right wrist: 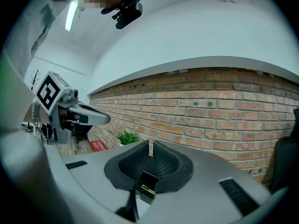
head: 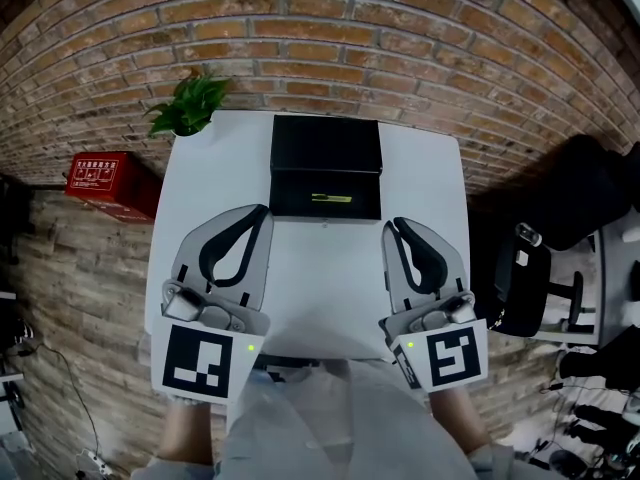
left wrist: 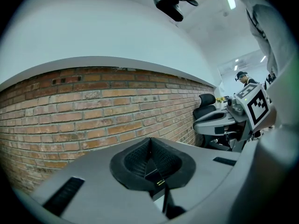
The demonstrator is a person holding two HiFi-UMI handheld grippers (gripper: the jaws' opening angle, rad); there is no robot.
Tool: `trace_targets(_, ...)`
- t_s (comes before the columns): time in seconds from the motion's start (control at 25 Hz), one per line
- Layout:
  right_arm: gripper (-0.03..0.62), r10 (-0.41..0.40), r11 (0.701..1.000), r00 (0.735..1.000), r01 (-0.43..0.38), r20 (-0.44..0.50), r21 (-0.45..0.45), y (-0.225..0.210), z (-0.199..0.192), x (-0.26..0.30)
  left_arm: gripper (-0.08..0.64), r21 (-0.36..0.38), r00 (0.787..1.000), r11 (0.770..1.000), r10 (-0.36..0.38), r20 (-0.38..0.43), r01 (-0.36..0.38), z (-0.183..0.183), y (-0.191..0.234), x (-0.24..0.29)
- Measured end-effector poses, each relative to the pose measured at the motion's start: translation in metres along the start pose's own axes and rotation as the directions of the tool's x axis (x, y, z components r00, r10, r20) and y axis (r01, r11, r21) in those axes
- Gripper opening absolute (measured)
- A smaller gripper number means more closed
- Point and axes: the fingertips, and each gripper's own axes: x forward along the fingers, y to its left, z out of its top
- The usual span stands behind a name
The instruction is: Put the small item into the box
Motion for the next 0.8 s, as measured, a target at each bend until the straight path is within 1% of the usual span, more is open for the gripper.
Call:
trace_targets(0.44, 0.058, 0.007, 1.000, 1.000, -0.007, -0.014, 0.007, 0.0002, -0.0063, 0.0036, 0.018, 0.016, 1.000, 1.000, -0.005, -0.007, 0.005, -0.0034, -0.0015, 0.0046)
trace_targets(0.68, 0.058, 0.015, 1.000, 1.000, -0.015, -0.023, 0.007, 0.0021, -0.0087, 0.0061, 0.018, 0.015, 1.000, 1.000, -0.003, -0.013, 0.003, -0.0052, 0.0001, 0.0056)
trace_targets(0.8, 0.058, 0.021, 1.000, 0.999, -0.020, -0.025, 0.007, 0.0024, -0.0089, 0.0072, 0.018, 0.003, 1.000, 1.000, 0.004, -0.014, -0.004, -0.0054, -0.0002, 0.0053)
